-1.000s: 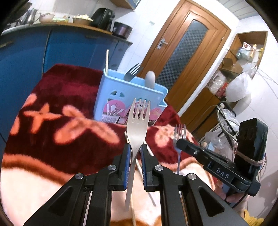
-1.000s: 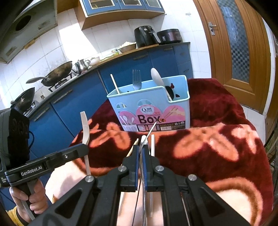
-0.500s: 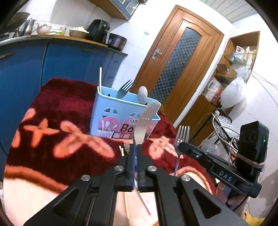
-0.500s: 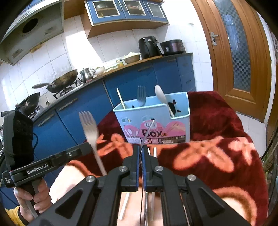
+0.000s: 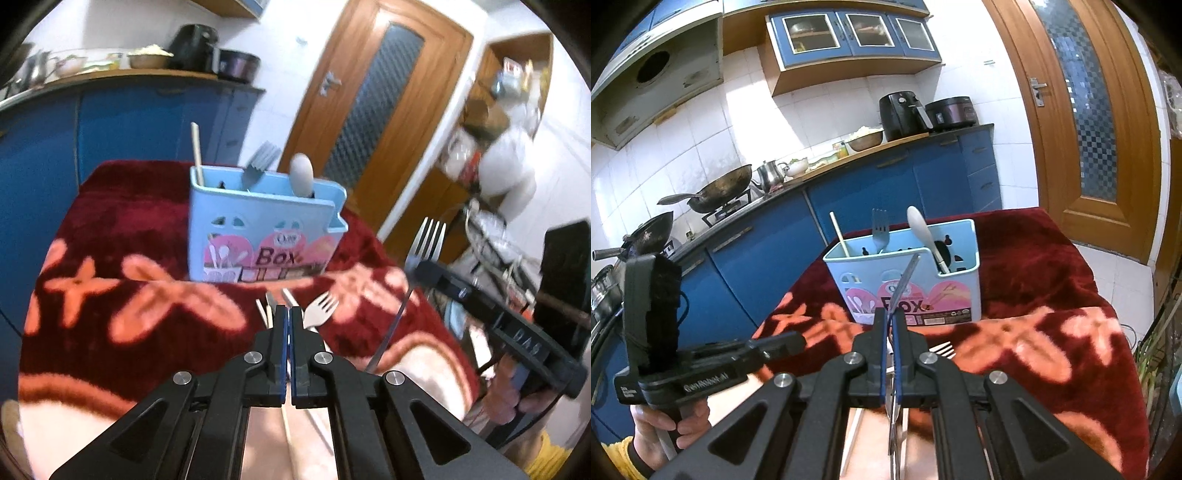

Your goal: Organize utensils

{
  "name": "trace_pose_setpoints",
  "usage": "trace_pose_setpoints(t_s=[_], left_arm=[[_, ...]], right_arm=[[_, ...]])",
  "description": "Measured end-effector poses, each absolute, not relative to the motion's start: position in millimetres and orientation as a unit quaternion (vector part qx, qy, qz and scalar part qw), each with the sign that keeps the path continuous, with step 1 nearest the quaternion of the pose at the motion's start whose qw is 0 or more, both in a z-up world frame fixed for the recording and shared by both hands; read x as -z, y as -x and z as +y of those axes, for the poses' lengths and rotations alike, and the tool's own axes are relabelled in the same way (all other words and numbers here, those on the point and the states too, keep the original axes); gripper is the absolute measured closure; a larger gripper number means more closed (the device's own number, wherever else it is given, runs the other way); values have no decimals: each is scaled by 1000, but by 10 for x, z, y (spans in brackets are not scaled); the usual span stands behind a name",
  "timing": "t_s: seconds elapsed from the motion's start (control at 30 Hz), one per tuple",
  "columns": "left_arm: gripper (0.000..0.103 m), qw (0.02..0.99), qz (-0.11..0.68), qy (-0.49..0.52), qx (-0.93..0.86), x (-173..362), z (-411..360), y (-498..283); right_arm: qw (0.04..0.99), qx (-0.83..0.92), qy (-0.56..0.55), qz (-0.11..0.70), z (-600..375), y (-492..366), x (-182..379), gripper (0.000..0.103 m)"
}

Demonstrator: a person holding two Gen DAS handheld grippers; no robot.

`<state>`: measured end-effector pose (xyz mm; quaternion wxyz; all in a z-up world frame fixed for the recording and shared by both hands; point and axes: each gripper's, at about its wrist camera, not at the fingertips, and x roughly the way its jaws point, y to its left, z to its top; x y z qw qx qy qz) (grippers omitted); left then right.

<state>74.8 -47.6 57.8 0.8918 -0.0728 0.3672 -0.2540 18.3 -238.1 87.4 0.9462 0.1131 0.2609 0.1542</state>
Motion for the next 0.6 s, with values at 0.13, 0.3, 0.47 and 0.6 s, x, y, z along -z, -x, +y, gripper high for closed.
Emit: trace_pose_setpoints(t_s=[0.13, 0.3, 0.47, 0.6], left_arm=[[101, 884, 385, 34, 263, -512, -686, -807], [97, 869, 410, -2, 276, -407, -970, -940], [94, 858, 430, -49, 278, -306, -1260, -1069], [92, 845, 447, -84, 281, -232, -1453, -1161]], right_arm=[[948, -148, -120, 256, -2474, -177, -898, 99], [953, -135, -125, 242, -2630, -143, -968, 99], [955, -125, -133, 236, -2788, -123, -980, 99], [954, -120, -145, 234, -2901, -137, -944, 99]])
